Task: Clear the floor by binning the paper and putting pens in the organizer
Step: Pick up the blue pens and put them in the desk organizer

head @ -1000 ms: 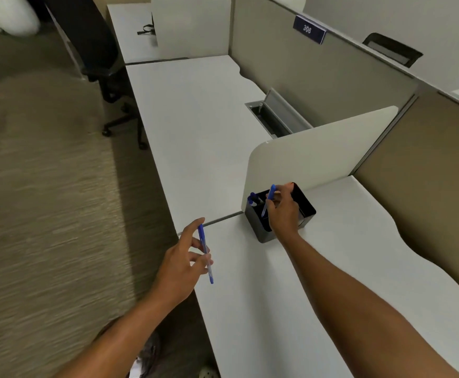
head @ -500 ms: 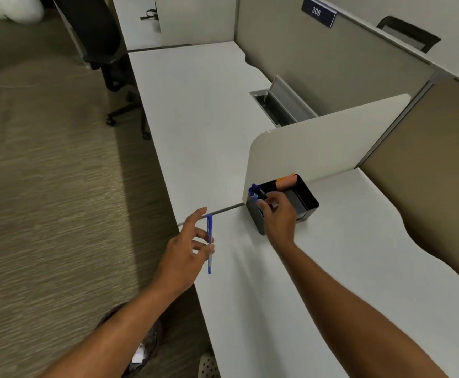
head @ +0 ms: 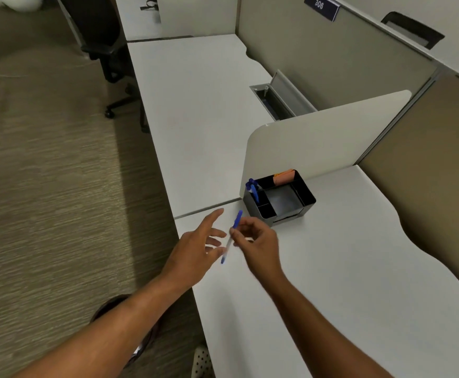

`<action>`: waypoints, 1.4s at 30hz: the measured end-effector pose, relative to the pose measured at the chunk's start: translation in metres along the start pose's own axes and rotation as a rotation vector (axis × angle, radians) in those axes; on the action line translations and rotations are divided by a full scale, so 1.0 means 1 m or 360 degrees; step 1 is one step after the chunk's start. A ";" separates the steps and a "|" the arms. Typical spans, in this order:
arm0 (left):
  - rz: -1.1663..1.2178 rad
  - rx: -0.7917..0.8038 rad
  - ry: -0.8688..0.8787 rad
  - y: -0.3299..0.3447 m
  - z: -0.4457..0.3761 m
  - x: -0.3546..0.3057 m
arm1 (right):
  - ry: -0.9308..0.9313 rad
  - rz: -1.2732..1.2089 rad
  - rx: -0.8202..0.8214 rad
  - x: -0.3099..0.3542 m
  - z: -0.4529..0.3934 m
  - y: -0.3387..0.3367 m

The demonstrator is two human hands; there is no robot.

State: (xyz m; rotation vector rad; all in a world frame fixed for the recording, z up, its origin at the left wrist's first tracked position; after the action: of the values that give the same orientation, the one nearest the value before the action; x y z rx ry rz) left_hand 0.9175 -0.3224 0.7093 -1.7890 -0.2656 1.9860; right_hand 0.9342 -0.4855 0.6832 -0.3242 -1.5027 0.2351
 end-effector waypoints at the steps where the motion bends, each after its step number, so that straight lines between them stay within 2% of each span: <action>1: -0.0011 -0.0002 0.0000 -0.002 0.000 0.001 | 0.0004 0.0000 -0.0046 0.000 -0.010 -0.010; 5: -0.0020 -0.0071 -0.0026 -0.012 0.003 0.011 | 0.0017 0.0102 -0.0376 0.002 -0.066 -0.062; 8: -0.0002 -0.0103 -0.0060 -0.017 0.008 0.020 | -0.0012 0.0272 -0.0435 0.002 -0.104 -0.077; 17: -0.0015 -0.0166 -0.0114 -0.026 0.019 0.040 | 0.0016 0.0944 0.0041 -0.028 -0.143 -0.036; 22: -0.0004 -0.0180 -0.0134 -0.030 0.025 0.047 | 0.0162 0.1137 0.0113 -0.047 -0.142 -0.033; 26: 0.0016 -0.0214 -0.0135 -0.033 0.026 0.053 | 0.0234 0.1031 -0.0096 -0.047 -0.131 -0.046; 31: 0.0027 -0.0273 -0.0118 -0.036 0.029 0.061 | 0.0149 0.0802 -0.0341 -0.038 -0.073 -0.032; 33: 0.0008 -0.0308 -0.0122 -0.038 0.033 0.065 | 0.0114 0.0743 -0.0271 -0.040 -0.040 -0.007; 37: -0.0076 -0.0427 -0.0129 -0.051 0.048 0.074 | 0.0064 0.0650 0.0071 -0.040 0.026 0.068; 42: -0.0155 -0.0535 -0.0147 -0.085 0.090 0.101 | -0.0167 0.0586 0.0472 -0.004 0.077 0.160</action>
State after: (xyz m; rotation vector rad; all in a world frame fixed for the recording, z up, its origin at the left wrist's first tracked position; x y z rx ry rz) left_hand 0.8406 -0.1884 0.6684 -1.8399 -0.7408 2.0503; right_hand 0.8650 -0.3317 0.6263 -0.3515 -1.4780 0.7697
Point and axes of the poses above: each hand's wrist, its own z-axis away from the middle knuckle, its own y-axis out of the palm, x = y × z, the point moved 8 cm from there along -z, towards the middle knuckle, and after that the axes turned 8 degrees about z, right-handed, at the moved point
